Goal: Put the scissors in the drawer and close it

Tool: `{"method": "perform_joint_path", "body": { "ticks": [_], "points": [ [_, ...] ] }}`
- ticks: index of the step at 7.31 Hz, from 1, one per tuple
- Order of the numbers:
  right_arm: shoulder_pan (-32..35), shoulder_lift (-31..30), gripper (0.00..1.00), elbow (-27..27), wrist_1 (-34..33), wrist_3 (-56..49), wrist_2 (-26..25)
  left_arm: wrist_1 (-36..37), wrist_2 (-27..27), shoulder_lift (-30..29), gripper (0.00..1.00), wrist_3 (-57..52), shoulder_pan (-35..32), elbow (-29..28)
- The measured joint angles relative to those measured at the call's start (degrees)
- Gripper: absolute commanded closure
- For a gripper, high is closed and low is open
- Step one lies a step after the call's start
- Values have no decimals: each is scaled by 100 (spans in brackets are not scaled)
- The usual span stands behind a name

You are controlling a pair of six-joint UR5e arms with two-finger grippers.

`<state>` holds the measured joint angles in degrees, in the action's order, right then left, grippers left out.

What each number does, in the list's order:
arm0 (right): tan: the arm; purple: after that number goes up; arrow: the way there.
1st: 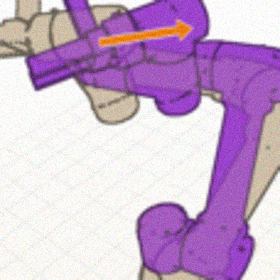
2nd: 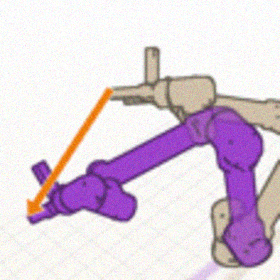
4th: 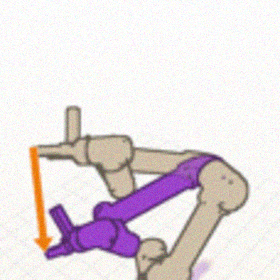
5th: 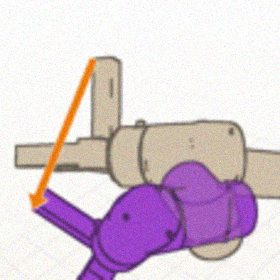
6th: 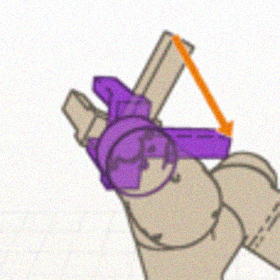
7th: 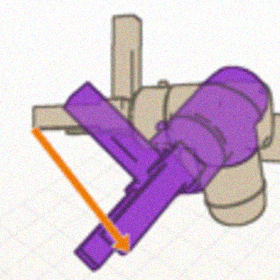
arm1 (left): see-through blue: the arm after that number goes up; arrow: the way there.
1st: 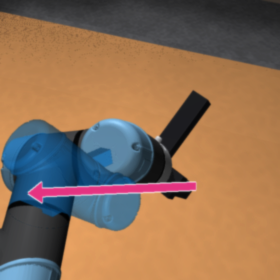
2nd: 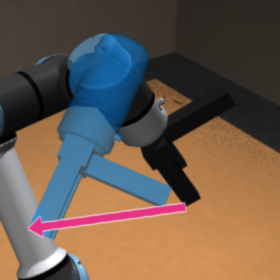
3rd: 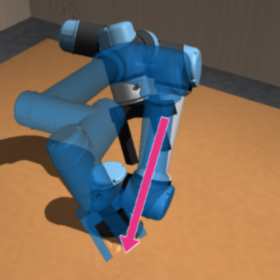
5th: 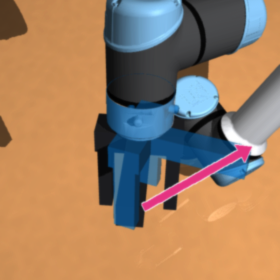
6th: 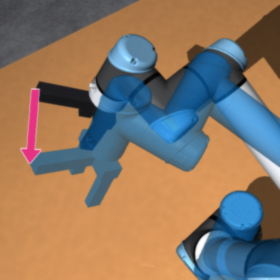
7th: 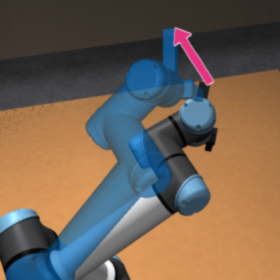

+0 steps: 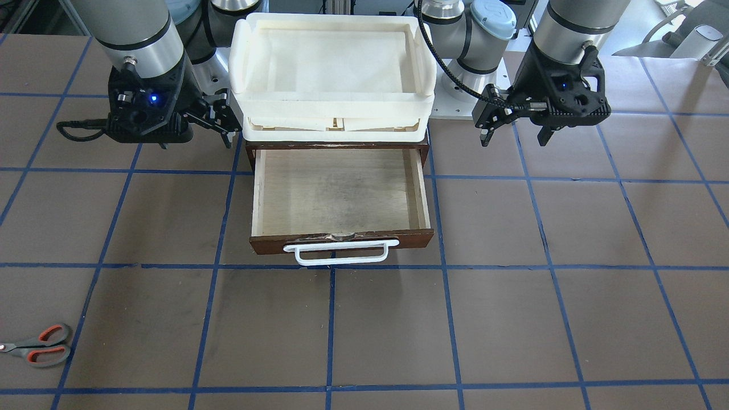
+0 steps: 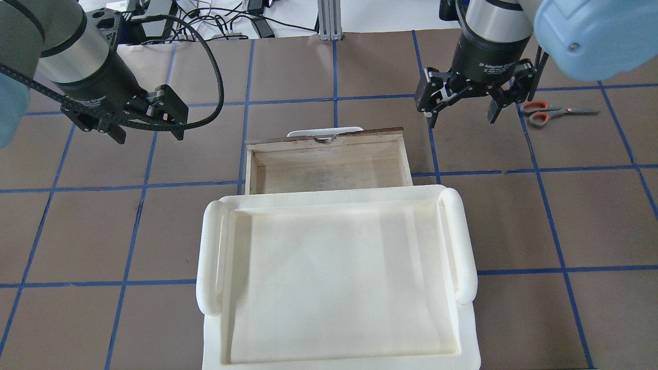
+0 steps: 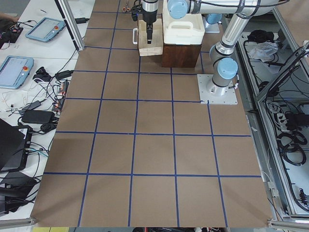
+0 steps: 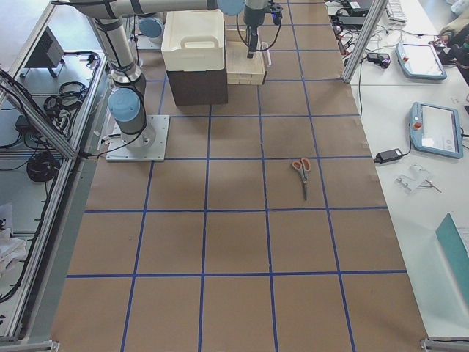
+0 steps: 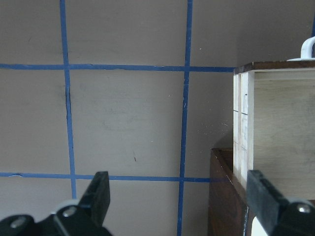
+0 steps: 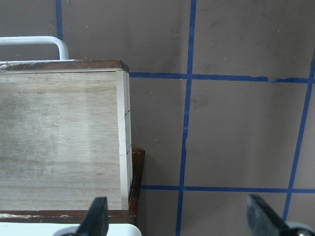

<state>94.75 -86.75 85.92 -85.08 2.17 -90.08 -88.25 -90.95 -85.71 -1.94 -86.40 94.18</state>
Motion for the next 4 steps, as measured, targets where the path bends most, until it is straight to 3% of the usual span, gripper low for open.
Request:
{"method": "perform_joint_path", "body": {
  "ticks": [4],
  "points": [
    [0, 1, 0, 12, 0, -7, 9, -16, -7, 102, 0, -16, 0, 2]
  ]
}}
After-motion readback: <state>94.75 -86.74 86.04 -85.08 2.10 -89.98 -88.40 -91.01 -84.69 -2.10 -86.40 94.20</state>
